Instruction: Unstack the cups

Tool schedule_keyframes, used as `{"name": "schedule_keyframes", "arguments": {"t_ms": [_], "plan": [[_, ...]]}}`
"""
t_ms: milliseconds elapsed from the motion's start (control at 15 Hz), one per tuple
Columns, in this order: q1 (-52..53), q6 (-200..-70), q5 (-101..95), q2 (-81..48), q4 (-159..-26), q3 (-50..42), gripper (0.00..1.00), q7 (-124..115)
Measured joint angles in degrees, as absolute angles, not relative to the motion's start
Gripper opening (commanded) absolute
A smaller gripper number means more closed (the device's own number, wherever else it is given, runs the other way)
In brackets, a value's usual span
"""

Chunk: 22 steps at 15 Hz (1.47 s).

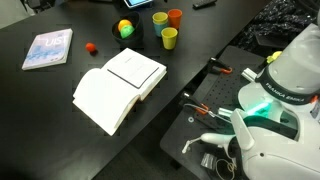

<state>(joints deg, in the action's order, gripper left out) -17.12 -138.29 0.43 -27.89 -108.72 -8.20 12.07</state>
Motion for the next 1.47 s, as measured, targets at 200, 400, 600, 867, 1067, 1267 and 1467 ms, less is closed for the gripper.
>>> {"name": "schedule_keyframes", "arguments": {"t_ms": [200,400,600,867,1067,1267,1467], "plan": [[-16.2,-138.2,-0.3,-27.5,-110.9,-8.3,1.00,11.5],[-16.0,-137.5,-0.3,-26.1,-113.0,-8.1,1.00,11.5],[-15.6,-137.3,-0.3,-24.5,-115.3,-7.8,1.00,11.6],[-14.3,-137.5,-0.3,-23.1,-118.4,-7.4,1.00,11.6],[-13.0,-138.6,-0.3,-22.8,-120.0,-7.2,1.00,11.5],[-11.8,-140.8,-0.3,-22.8,-120.8,-7.2,1.00,10.7],[-11.1,-142.7,-0.3,-23.0,-121.2,-7.3,1.00,10.0]]}}
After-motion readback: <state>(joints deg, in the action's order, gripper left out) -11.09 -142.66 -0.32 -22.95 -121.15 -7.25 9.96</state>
